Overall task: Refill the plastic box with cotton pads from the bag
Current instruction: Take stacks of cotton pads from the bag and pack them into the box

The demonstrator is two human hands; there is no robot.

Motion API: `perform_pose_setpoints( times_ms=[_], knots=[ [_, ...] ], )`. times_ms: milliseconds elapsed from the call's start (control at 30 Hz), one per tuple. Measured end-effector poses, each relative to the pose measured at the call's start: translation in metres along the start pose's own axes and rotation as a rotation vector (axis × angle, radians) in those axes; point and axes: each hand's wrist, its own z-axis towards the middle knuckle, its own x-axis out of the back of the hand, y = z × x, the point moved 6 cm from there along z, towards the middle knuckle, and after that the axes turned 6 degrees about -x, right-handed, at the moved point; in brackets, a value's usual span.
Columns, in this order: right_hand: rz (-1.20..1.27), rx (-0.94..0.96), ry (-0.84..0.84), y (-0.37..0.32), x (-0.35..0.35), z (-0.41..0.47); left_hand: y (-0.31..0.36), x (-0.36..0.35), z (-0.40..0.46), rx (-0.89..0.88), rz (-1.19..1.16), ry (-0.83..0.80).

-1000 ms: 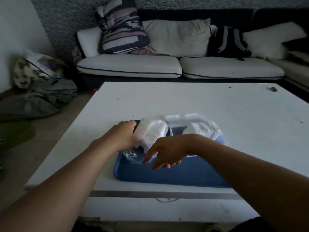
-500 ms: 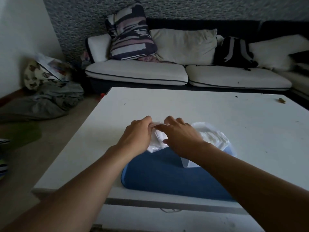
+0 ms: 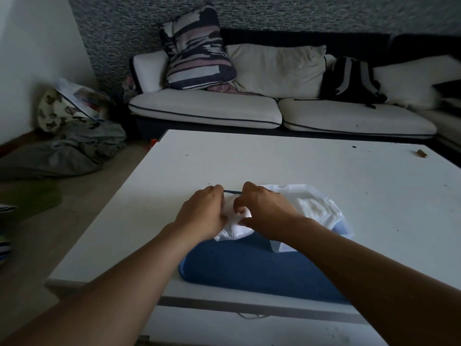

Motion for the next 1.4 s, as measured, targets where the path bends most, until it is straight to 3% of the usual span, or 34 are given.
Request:
perform_pose_setpoints(
  times_ms=[100, 233, 333, 467, 533, 600, 767, 833, 967, 1133, 1300, 1400],
  knots=[
    [0.053, 0.079, 0.024, 0.001, 0.006, -0.005, 0.002, -0.003, 0.002, 0.003, 0.024, 0.070],
    [0.365, 0.095, 0.088, 0.006, 0.024, -0.013, 0.000, -0.007, 0.004, 0.041, 0.072, 0.027],
    [0.651, -0.033, 0.099, 0.025, 0.032, -0.016, 0.002, -0.004, 0.005, 0.066, 0.031, -0.002],
    [1.285, -0.290, 0.082, 0.059, 0.032, -0.021, 0.008, -0.002, 0.007, 0.121, -0.025, -0.169],
    [1.414, -0.382, 0.021, 0.063, 0.025, -0.025, 0.014, -0.002, 0.006, 0.154, -0.241, -0.259],
    [1.475, -0.422, -0.020, 0.061, 0.019, -0.025, 0.026, 0.003, 0.006, 0.170, -0.563, -0.237],
    [1.638, -0.315, -0.131, 0.042, 0.016, -0.019, 0.064, 0.009, 0.005, 0.431, -1.427, 0.085],
    [1.651, -0.303, -0.133, 0.033, 0.013, -0.017, 0.068, 0.002, 0.008, 0.551, -1.555, 0.178],
    [1.626, -0.397, -0.093, 0.022, 0.012, -0.013, 0.066, -0.002, 0.013, 0.632, -1.441, 0.334],
    [1.501, -0.419, -0.141, 0.025, 0.009, -0.015, 0.071, 0.002, 0.025, 0.506, -1.289, 0.331],
    [1.485, -0.696, -0.001, 0.082, 0.013, -0.020, 0.074, 0.006, 0.029, 0.301, -0.799, 0.238],
    [1.394, -0.909, 0.002, 0.117, 0.008, -0.032, 0.076, -0.009, 0.027, 0.086, -0.415, -0.033]
  ],
)
